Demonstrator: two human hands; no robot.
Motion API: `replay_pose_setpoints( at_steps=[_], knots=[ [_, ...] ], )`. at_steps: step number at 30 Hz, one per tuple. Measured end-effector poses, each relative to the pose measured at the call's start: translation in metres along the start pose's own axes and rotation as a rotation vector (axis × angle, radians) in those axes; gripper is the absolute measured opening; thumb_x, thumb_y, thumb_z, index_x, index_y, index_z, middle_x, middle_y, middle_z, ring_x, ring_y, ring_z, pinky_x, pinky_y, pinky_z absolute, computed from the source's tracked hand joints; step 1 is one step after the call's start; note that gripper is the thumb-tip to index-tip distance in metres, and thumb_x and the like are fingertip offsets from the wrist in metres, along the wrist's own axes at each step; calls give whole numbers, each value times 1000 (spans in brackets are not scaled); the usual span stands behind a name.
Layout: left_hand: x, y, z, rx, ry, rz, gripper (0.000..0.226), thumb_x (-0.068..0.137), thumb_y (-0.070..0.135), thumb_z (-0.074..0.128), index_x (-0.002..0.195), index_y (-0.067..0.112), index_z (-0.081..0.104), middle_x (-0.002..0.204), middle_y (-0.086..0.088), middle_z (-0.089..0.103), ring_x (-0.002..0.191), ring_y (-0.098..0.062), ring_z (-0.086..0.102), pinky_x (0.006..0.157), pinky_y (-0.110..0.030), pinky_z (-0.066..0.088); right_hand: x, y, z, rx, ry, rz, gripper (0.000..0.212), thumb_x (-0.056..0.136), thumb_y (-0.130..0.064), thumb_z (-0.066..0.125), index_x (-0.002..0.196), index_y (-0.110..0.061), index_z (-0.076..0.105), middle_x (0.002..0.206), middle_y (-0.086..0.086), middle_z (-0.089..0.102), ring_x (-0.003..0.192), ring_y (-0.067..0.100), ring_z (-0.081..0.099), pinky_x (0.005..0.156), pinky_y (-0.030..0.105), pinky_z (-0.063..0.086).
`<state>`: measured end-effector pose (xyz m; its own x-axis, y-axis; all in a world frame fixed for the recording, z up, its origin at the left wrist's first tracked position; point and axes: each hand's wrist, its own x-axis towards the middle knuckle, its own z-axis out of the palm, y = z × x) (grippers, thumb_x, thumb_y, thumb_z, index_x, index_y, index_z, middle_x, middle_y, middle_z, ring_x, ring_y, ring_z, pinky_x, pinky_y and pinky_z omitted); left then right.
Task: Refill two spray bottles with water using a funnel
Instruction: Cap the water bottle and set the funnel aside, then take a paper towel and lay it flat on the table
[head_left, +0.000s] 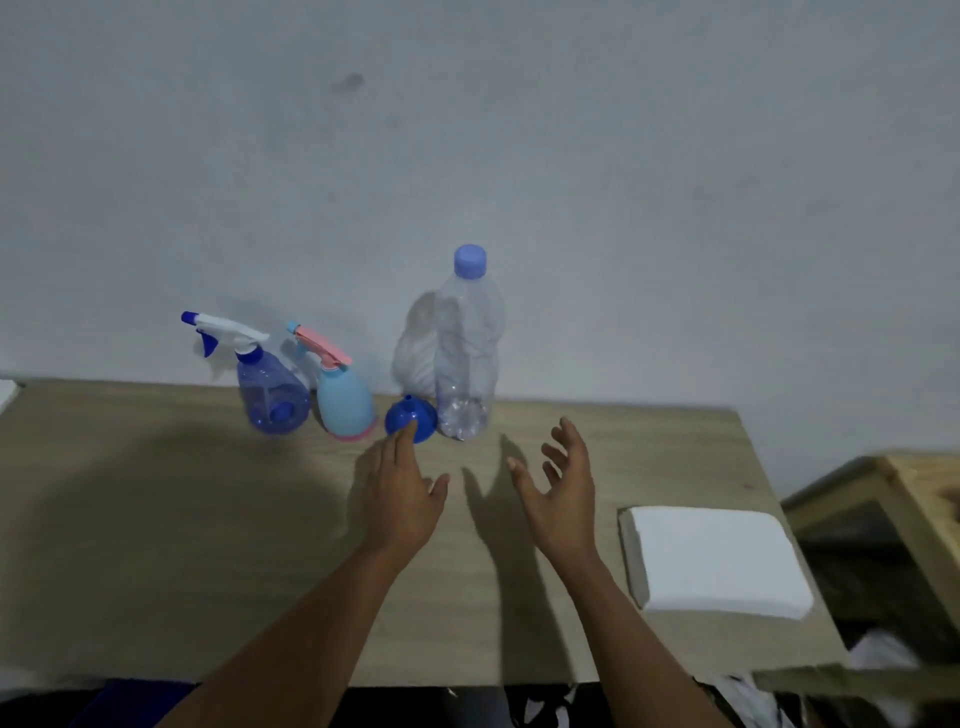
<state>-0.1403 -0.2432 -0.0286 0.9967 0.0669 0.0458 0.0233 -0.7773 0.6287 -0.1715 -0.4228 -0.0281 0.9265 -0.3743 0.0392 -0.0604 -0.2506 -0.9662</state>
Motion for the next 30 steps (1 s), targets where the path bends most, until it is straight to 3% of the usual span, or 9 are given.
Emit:
replay_pose_setpoints(
  at_steps=[3, 9, 11, 15, 18, 20, 23, 27, 30],
  knots=[
    [-37, 28, 13, -24, -33, 28, 60, 77, 24, 79, 129, 5, 56, 125, -12, 62, 116, -32, 56, 96, -29, 37, -32, 13, -51, -17, 73, -7, 61, 89, -18, 73, 143, -19, 44, 135, -1, 54, 114, 8, 59, 96, 26, 52],
    [-101, 104, 59, -156, -296, -44, 38, 82, 35, 75, 114, 18, 63, 101, 6, 66, 74, -2, 55, 59, 1, 35, -71, 48, -171, -102, 270, 80, 31, 92, -13, 68, 122, -16, 61, 109, 2, 64, 93, 3, 63, 72, 9, 51],
    [-115, 123, 77, -168, -369, -94, 38, 83, 39, 73, 113, 18, 64, 98, 6, 66, 76, -3, 53, 57, -3, 34, -76, 62, -208, -171, 333, 130, 24, 93, -14, 66, 117, -15, 64, 106, 4, 66, 88, 5, 64, 71, 11, 51],
    [-134, 143, 113, -191, -470, -195, 40, 82, 39, 74, 111, 14, 65, 102, 0, 71, 76, -6, 55, 51, -4, 36, -76, 88, -262, -238, 468, 281, 26, 96, -17, 61, 119, -7, 63, 107, 9, 68, 97, 24, 65, 84, 37, 53],
    [-144, 150, 133, -221, -477, -269, 42, 78, 37, 79, 107, 11, 63, 98, 0, 72, 76, -8, 59, 52, -4, 36, -71, 102, -281, -225, 440, 432, 36, 96, -15, 61, 129, -3, 54, 116, 13, 65, 108, 31, 62, 90, 39, 49],
    [-148, 153, 140, -231, -465, -298, 43, 73, 36, 83, 102, 12, 62, 92, 1, 72, 78, -11, 63, 62, -15, 44, -69, 110, -285, -229, 395, 479, 42, 94, -10, 63, 134, -2, 49, 119, 14, 64, 111, 31, 61, 93, 40, 49],
    [-150, 154, 151, -219, -435, -296, 44, 60, 43, 87, 88, 22, 61, 81, 8, 71, 80, -12, 67, 75, -26, 54, -65, 117, -290, -225, 388, 521, 41, 91, -4, 65, 129, -4, 49, 105, 9, 65, 101, 28, 62, 89, 36, 49],
    [-153, 158, 158, -283, -418, -337, 32, 69, 19, 87, 88, 13, 62, 78, 1, 71, 76, -16, 67, 68, -22, 48, -61, 119, -290, -233, 394, 549, 31, 88, -4, 68, 109, -17, 49, 88, 0, 63, 90, 24, 63, 82, 34, 49],
    [-156, 159, 158, -323, -425, -361, 28, 72, 12, 84, 88, 10, 60, 78, -3, 69, 77, -19, 67, 64, -20, 46, -63, 119, -289, -248, 393, 531, 28, 90, -7, 67, 109, -18, 50, 87, 0, 63, 88, 25, 63, 77, 32, 47]
  ],
)
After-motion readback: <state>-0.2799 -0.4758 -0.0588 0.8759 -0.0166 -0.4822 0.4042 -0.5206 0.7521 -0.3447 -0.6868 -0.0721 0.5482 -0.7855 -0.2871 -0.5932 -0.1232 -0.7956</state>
